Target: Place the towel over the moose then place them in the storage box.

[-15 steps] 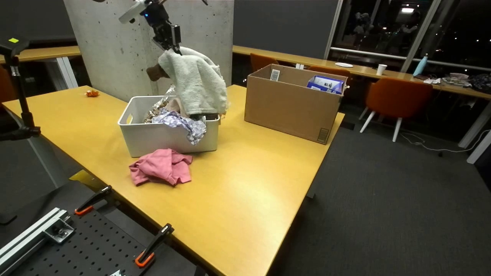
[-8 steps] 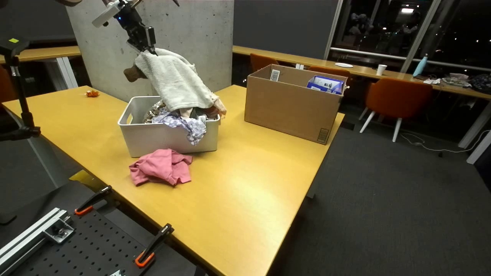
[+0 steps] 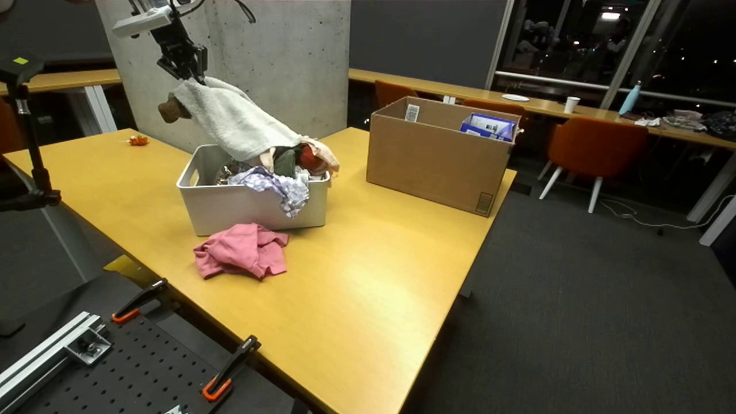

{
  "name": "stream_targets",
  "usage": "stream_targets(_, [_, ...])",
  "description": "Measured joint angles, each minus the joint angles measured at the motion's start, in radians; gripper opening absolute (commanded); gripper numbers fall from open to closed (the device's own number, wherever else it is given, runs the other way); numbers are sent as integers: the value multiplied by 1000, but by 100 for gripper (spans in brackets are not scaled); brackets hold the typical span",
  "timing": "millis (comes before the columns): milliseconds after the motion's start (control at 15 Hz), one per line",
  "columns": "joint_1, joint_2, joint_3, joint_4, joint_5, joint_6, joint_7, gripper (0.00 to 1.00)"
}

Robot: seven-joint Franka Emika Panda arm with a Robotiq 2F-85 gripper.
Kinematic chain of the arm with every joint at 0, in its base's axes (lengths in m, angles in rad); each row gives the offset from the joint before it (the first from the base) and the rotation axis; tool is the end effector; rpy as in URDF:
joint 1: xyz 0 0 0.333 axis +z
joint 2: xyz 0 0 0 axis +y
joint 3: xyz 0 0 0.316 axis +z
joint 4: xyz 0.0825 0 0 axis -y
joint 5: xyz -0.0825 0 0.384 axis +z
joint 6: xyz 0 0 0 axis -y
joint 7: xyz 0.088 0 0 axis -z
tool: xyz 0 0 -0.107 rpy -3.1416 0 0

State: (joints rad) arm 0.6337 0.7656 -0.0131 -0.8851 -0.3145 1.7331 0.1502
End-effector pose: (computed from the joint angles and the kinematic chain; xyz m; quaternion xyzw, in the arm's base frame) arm 0.6363 0.4250 0.4606 0.9541 0.2501 0.0980 0.1328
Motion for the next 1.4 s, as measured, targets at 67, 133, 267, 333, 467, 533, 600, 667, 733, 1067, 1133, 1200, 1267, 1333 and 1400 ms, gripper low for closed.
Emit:
stream_targets(67, [-4,-13,15,-22,19,22,-32,5])
stream_targets(133, [-10,-31,29,-54,39,44,-66,5])
stream_targets(267, [-32,-79,59,-142,88,94,-138,5])
stream_targets(333, [-51,-107,75,-191,120,114,-177,5])
stream_targets(467, [-104,-164,101,-292,195,135,-265,5])
stream_targets(533, [-134,-189,104,-341,228,137,-298,5])
stream_targets(600, [-165,-212,102,-390,246,138,-317,5])
stream_targets(667, [-197,-231,96,-438,248,138,-325,5])
stream_targets(733, [-228,-242,82,-479,248,138,-329,5])
stream_targets(1067, [-407,-180,74,-567,211,139,-403,5])
stream_targets(1133, [-431,-154,76,-564,211,140,-429,5])
stream_targets(1200, [-447,-133,80,-557,211,140,-449,5])
stream_targets(1267, [-453,-120,84,-546,210,140,-463,5])
stream_targets(1333, [-453,-115,88,-536,206,139,-469,5])
stream_targets(1400, [-450,-114,93,-532,199,139,-470,5])
